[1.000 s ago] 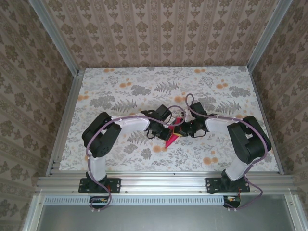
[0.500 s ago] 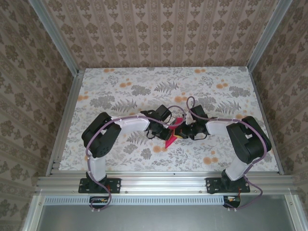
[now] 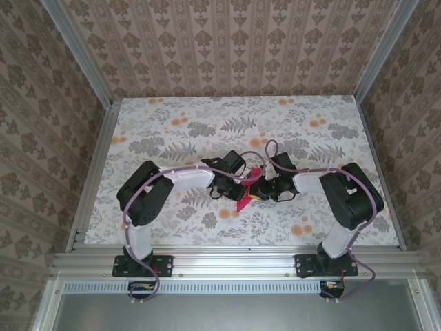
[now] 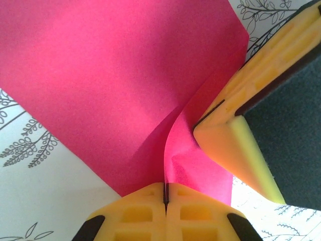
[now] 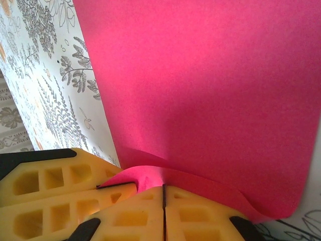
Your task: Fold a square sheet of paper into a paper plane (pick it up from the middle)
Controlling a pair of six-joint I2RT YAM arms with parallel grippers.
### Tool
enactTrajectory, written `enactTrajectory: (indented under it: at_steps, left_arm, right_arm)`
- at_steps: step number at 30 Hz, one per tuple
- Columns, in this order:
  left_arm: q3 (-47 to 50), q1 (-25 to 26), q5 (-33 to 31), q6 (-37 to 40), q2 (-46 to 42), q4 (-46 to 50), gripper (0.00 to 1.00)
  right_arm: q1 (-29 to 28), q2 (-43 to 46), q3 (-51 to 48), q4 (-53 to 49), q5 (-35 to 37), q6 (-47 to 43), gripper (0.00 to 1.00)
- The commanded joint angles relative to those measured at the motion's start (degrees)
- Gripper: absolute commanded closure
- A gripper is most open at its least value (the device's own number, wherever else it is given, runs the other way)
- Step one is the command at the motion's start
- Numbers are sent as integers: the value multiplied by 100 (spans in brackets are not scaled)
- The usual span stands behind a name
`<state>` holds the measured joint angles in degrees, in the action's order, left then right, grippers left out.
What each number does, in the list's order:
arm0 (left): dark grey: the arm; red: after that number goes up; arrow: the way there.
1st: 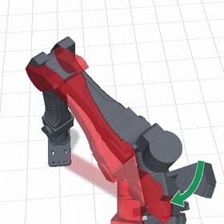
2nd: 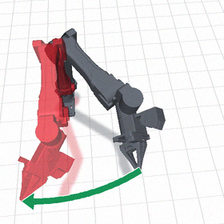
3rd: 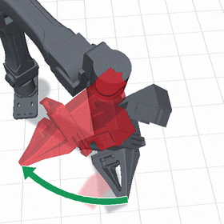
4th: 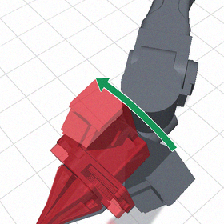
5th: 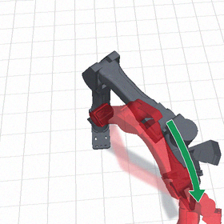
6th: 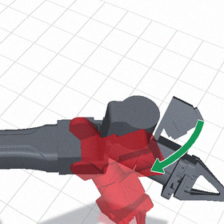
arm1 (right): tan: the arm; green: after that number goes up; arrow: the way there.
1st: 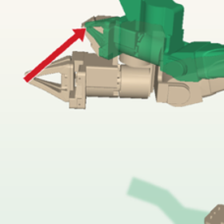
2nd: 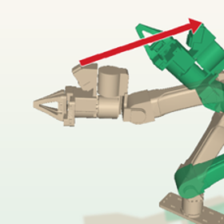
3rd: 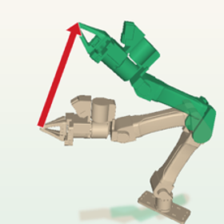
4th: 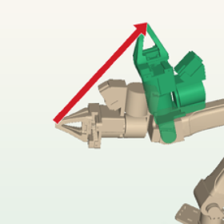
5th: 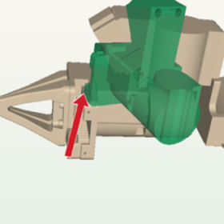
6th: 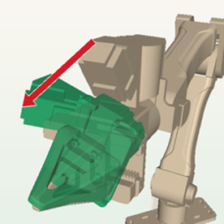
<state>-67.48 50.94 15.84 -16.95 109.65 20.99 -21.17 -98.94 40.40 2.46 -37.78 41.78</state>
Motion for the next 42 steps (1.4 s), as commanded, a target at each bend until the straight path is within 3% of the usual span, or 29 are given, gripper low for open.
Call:
enactTrajectory:
  at_steps: [1, 7, 13, 21, 30, 42]
  left_arm:
    - [213, -32, -375, -123, 31, 301, 100]
    - [229, -40, -434, -153, -23, 291, 100]
    - [235, -33, -471, -167, -48, 302, 100]
    - [210, -33, -449, -129, -48, 345, 100]
    - [258, -31, -453, -137, -75, 346, 100]
    - [269, -36, -425, -148, -75, 326, 100]
  right_arm:
    - [46, 110, -6, -182, 200, -106, 90]
    - [285, 604, -28, -264, 99, -100, 90]
    - [323, 294, 3, -155, 51, -91, 93]
    - [358, -274, -32, -279, 509, -249, 94]
    - [502, 334, 114, -465, 260, -217, 94]
    - [510, -304, 255, -849, 793, -396, 95]
